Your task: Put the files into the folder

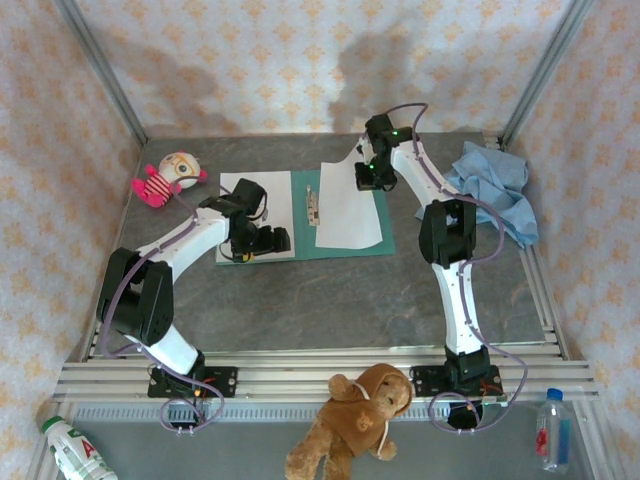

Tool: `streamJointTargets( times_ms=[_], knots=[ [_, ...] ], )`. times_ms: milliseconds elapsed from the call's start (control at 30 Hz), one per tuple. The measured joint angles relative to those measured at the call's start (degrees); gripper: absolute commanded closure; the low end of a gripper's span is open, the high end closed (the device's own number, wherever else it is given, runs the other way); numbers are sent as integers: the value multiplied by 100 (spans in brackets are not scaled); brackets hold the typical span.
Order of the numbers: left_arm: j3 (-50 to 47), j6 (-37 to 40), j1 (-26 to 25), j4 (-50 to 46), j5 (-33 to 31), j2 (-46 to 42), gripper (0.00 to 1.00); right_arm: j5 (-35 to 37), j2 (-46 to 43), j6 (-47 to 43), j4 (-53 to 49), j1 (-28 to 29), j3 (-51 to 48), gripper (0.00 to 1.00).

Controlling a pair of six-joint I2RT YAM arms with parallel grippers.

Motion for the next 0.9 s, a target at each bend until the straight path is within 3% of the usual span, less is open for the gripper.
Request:
streamJointTargets(
  times_ms=[200,500,900],
  knots=[
    [0,0,0,0,2,0,9,-42,-474,-118,214,2,-671,100],
    [0,-13,0,0,96,-2,10,-378,-1547,-197,262,72,-699,100],
    [0,-17,0,-9,107,-94,9,-1558,-1711,-94,155,501,63,100]
  ],
)
